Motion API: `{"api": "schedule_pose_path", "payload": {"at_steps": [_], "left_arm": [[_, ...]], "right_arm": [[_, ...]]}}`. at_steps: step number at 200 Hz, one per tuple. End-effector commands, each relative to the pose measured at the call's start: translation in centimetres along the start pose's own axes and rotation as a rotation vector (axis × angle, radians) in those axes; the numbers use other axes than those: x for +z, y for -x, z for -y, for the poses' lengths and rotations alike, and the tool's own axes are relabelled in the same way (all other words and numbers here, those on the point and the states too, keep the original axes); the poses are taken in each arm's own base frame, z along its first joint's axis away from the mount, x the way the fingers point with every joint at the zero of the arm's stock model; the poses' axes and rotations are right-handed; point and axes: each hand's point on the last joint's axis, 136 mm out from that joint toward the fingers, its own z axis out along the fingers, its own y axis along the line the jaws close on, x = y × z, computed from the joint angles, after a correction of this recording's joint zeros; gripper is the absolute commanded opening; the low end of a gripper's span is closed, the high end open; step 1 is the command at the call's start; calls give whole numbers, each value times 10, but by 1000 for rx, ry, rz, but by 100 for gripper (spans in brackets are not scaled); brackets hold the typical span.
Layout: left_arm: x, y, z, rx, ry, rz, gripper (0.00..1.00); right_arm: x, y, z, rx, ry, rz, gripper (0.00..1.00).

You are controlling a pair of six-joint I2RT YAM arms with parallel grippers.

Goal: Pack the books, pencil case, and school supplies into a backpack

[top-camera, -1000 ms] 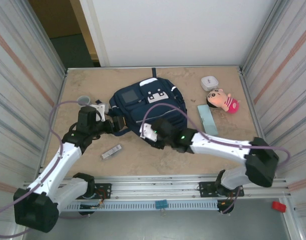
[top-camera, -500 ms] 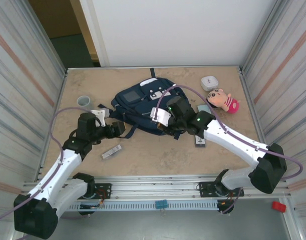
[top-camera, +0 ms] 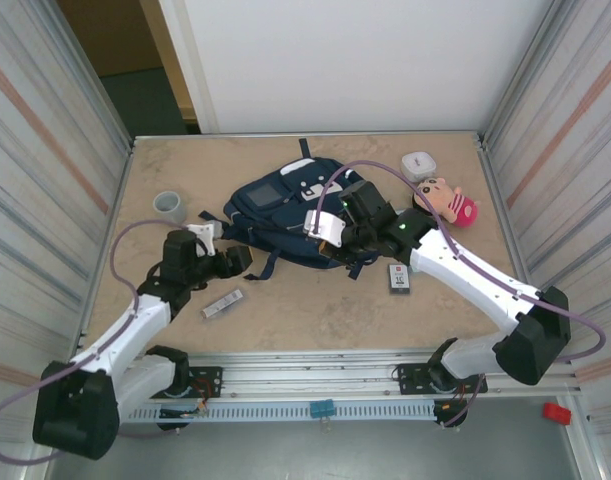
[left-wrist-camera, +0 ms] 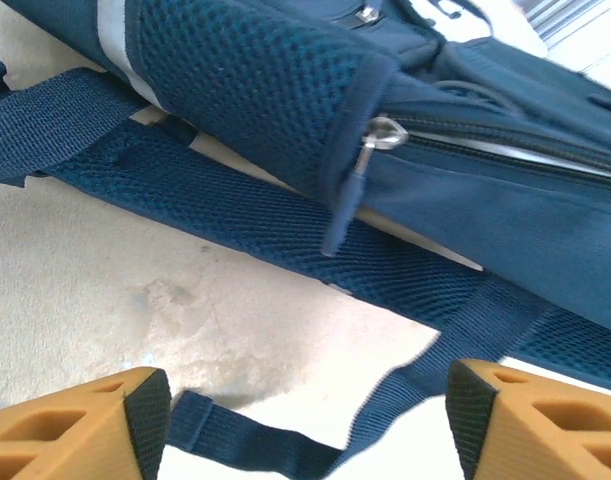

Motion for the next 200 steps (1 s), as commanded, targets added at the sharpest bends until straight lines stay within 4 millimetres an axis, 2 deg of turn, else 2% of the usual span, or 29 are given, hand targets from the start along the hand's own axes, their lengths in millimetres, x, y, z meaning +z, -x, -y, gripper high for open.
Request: {"api": "schedule_pose_path", "payload": {"at_steps": [1, 39, 68, 87, 94, 122, 136, 161, 200], "left_arm": [[10, 20, 11, 64, -67, 52, 68], [29, 36, 15, 137, -89, 34, 60], [32, 46, 20, 182, -113, 70, 44], [34, 47, 25, 213, -150, 77, 39], [36, 46, 27, 219, -162, 68, 35], [37, 40, 32, 216, -203, 41, 9], [35, 38, 33, 214, -212, 43, 0], [26, 34, 45, 221, -262, 32, 0], [10, 24, 71, 271, -327, 3, 0]], "right_arm": [[-24, 39, 9, -49, -24, 130, 0], [-30, 40, 8, -52, -29, 139, 0], [-32, 40, 7, -51, -25, 143, 0], [-33, 42, 5, -47, -18, 153, 0], [-33, 42, 4, -43, -17, 159, 0], [-32, 43, 7, -5, -37, 178, 0], [-29, 42, 9, 21, -45, 180, 0], [-20, 41, 16, 92, -75, 185, 0], [-1, 52, 23, 185, -135, 233, 0]]}}
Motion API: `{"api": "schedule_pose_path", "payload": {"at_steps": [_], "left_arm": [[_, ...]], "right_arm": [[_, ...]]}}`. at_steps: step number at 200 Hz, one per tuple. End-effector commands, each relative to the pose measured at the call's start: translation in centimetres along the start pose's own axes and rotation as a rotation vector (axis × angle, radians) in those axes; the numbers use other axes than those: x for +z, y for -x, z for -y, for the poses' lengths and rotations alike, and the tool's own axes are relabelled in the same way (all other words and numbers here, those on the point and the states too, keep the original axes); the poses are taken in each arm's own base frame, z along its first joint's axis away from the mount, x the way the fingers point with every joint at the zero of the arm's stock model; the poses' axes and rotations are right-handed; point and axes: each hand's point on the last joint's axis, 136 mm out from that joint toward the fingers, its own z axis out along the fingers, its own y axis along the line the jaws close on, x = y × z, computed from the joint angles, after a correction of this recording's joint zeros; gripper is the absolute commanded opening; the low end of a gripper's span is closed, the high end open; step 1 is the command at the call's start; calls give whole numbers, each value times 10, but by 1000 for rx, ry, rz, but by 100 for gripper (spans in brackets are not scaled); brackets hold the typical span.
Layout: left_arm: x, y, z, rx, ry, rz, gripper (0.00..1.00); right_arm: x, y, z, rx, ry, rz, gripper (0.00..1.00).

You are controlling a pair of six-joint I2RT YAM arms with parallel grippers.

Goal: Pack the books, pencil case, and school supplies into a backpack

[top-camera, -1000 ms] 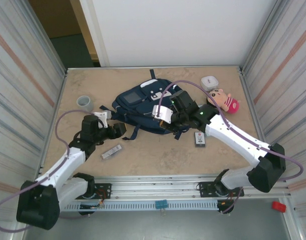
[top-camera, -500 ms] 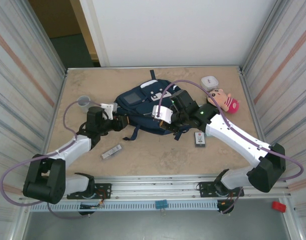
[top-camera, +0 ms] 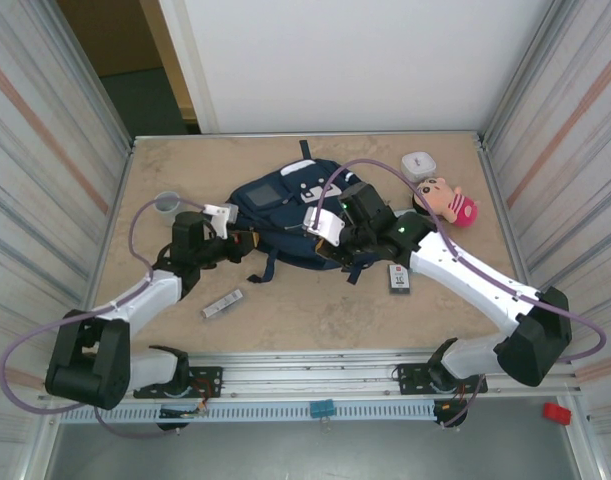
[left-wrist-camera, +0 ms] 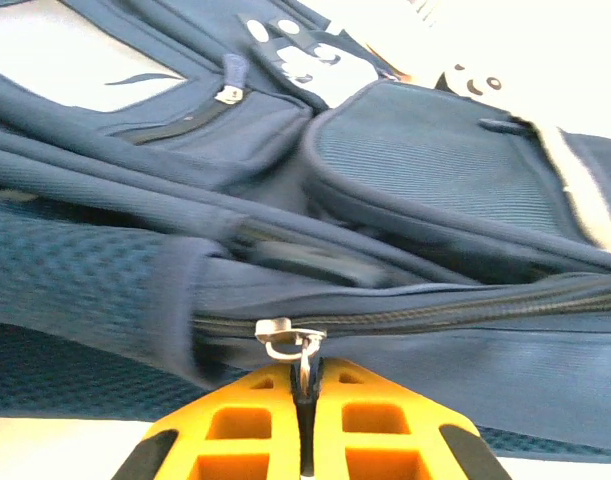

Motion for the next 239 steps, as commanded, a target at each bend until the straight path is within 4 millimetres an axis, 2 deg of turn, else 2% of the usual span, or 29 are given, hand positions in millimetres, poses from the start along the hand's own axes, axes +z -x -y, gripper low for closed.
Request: {"api": "schedule_pose_path", "payload": {"at_steps": [1, 27, 57, 77, 84, 86, 89, 94, 103, 115, 124, 147, 159, 171, 189, 206, 239], "left_arm": [[-10, 1, 37, 67, -123, -14, 0], [-18, -4, 65, 107, -200, -58, 0], [-28, -20, 105, 164, -317, -146, 0], [-32, -29, 115, 179, -322, -174, 0], [-32, -29, 112, 178, -305, -173, 0], [-32, -30, 111, 175, -297, -174, 0], [-32, -30, 109, 172, -282, -174, 0], [-31, -31, 103, 166, -245, -174, 0], [-30, -31, 90, 153, -170, -172, 0], [-29, -31, 76, 141, -88, -179, 0], [-30, -33, 65, 124, -25, -190, 0], [-29, -41, 39, 63, 119, -240, 0], [-27, -47, 35, 42, 130, -270, 0], [-24, -55, 36, 27, 113, -293, 0], [-21, -66, 38, 18, 96, -315, 0], [-21, -69, 42, 21, 83, -323, 0], [-19, -77, 50, 22, 43, -330, 0]], "right_arm": [[-5, 49, 21, 67, -114, 194, 0], [18, 52, 25, 142, -160, 203, 0], [43, 57, 33, 233, -172, 223, 0], [51, 62, 28, 256, -149, 243, 0], [49, 62, 26, 271, -147, 251, 9], [47, 62, 26, 281, -146, 258, 14], [45, 62, 26, 288, -145, 264, 18], [42, 60, 23, 319, -139, 278, 32], [33, 56, 25, 386, -139, 303, 46], [23, 40, 34, 559, -147, 330, 64], [16, 23, 45, 743, -155, 341, 73], [15, -40, 62, 1190, -161, 247, 75], [23, -72, 56, 1304, -186, 152, 76], [31, -93, 46, 1375, -206, 106, 77], [38, -101, 41, 1440, -186, 137, 79], [43, -108, 40, 1461, -201, 94, 80], [74, -113, 35, 1541, -127, 109, 76]]}}
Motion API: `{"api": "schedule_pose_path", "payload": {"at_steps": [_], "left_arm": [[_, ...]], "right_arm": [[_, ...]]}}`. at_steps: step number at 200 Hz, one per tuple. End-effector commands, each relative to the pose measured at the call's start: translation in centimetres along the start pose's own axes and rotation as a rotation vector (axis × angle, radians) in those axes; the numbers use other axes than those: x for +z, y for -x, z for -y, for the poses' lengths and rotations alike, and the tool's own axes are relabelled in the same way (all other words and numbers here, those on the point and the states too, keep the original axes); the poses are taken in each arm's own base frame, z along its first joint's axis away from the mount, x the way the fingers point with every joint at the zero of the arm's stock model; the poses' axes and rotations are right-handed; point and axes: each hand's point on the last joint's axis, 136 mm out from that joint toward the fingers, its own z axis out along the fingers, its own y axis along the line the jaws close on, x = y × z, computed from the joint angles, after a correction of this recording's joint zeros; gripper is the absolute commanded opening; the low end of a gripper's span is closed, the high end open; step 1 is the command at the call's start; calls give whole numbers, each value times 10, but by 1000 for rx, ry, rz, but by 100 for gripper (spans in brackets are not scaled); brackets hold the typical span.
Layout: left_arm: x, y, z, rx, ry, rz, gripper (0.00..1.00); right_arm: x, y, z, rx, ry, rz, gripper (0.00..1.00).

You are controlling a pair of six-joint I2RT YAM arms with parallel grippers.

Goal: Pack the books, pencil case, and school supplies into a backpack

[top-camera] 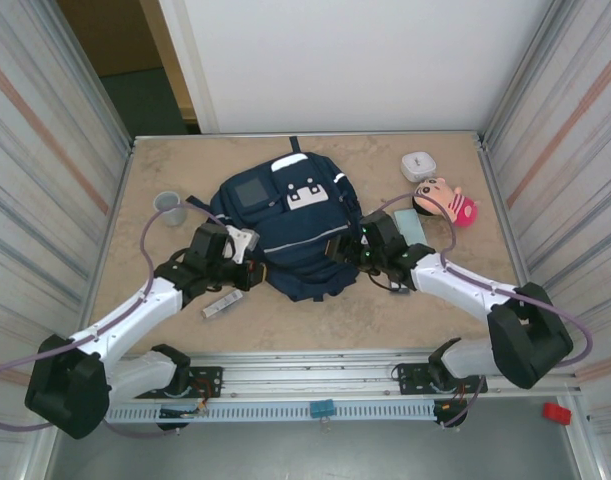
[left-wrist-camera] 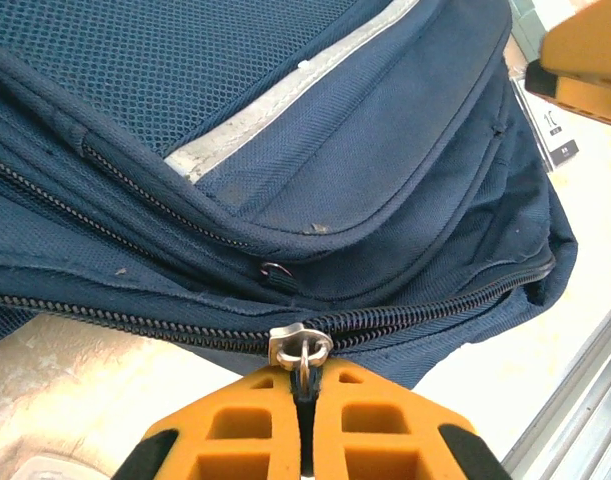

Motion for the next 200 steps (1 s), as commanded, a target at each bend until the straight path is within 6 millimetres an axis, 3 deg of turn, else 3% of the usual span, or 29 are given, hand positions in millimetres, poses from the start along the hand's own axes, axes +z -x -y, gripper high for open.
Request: {"api": "schedule_pose_path", "payload": {"at_steps": [1, 41, 71, 85, 112, 149, 177, 200], "left_arm": [[0, -1, 13, 11, -55, 16, 0], [13, -27, 50, 101, -172, -38, 0], [14, -27, 76, 150, -269, -6, 5], [16, -25, 81, 166, -272, -1, 13], [8, -15, 83, 225, -242, 9, 37], [-24, 11, 72, 414, -86, 112, 69], [-44, 23, 62, 625, 34, 160, 73], [-48, 3, 51, 916, 73, 35, 70]], "right_arm": [[18, -4, -6, 118, 64, -11, 76], [44, -7, -8, 161, 69, 27, 55], [50, -1, -17, 163, 90, 56, 47], [50, 2, -19, 147, 88, 60, 45], [41, 14, -17, 94, 71, 67, 48], [18, 46, -14, -91, 25, 56, 59], [-9, 65, -20, -227, 15, 77, 64], [-29, 57, -33, -296, 74, 70, 66]]}}
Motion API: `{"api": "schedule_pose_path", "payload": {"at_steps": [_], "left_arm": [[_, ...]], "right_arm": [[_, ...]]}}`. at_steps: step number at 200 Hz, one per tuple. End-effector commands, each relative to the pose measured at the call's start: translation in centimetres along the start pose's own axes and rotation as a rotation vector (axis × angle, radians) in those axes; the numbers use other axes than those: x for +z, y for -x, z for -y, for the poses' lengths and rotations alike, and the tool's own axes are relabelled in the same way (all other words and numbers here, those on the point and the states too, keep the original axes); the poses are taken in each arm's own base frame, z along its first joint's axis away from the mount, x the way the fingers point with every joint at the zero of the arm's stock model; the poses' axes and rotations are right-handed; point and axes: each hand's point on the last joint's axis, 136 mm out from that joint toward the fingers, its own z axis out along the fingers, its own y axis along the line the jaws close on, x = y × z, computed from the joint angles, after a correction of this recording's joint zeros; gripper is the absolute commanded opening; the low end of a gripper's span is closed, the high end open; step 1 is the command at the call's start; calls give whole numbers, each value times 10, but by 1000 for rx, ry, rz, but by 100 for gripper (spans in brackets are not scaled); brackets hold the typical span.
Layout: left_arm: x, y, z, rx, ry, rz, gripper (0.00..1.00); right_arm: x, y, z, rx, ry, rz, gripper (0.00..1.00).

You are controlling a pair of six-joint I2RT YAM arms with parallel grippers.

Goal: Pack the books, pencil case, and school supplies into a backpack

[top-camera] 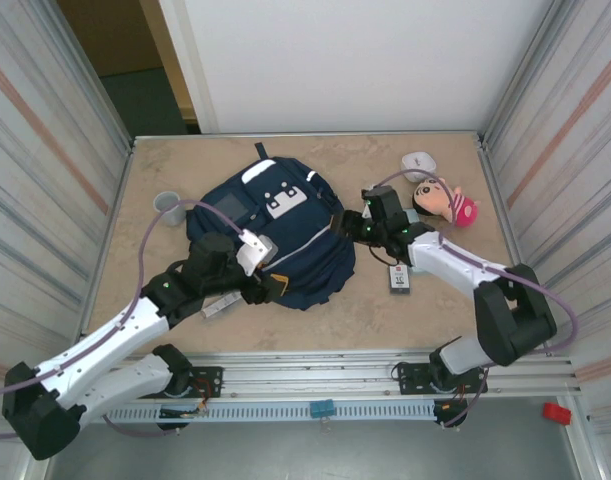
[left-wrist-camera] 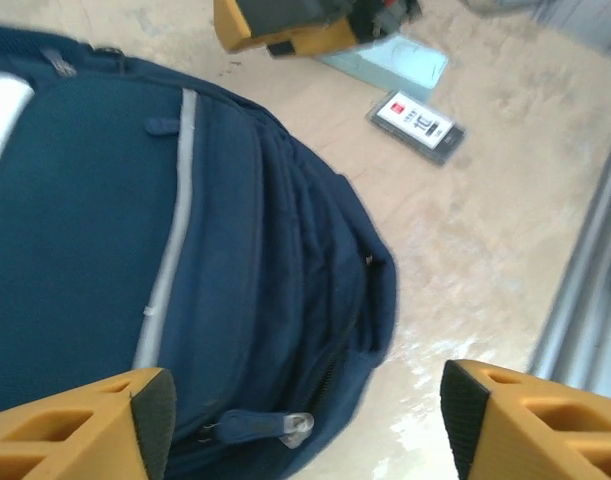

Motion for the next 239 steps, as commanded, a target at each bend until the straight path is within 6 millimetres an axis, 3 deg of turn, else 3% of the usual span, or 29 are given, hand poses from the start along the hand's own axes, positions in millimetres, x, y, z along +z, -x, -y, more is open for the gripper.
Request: {"api": "schedule_pose_path", "payload": {"at_steps": [1, 39, 63, 87, 117, 130, 140, 164, 201, 239], "left_arm": [[-10, -28, -7, 357, 30, -162, 70], [-2, -95, -24, 621, -12, -479, 72], [21, -112, -33, 711, -38, -484, 74], [37, -102, -47, 757, 5, -415, 76], [53, -100, -43, 769, -56, -333, 70], [62, -104, -42, 754, -79, -343, 55], [66, -99, -40, 728, -91, -336, 37], [74, -79, -14, 731, -166, -243, 0], [84, -30, 21, 680, -152, 37, 0], [85, -22, 36, 642, -168, 158, 0]], "right_arm": [[-25, -9, -16, -153, 55, -43, 66], [-38, -32, -51, -220, 201, -70, 66], [-40, -43, -67, -265, 250, -92, 66], [-40, -47, -71, -259, 278, -92, 66], [-42, -52, -75, -258, 322, -91, 66], [-45, -52, -76, -263, 330, -96, 66], [-49, -50, -75, -269, 335, -98, 66], [-60, -45, -67, -275, 312, -116, 66], [-75, -53, -53, -352, 233, -200, 66], [-72, -90, -61, -462, 274, -331, 66]]}}
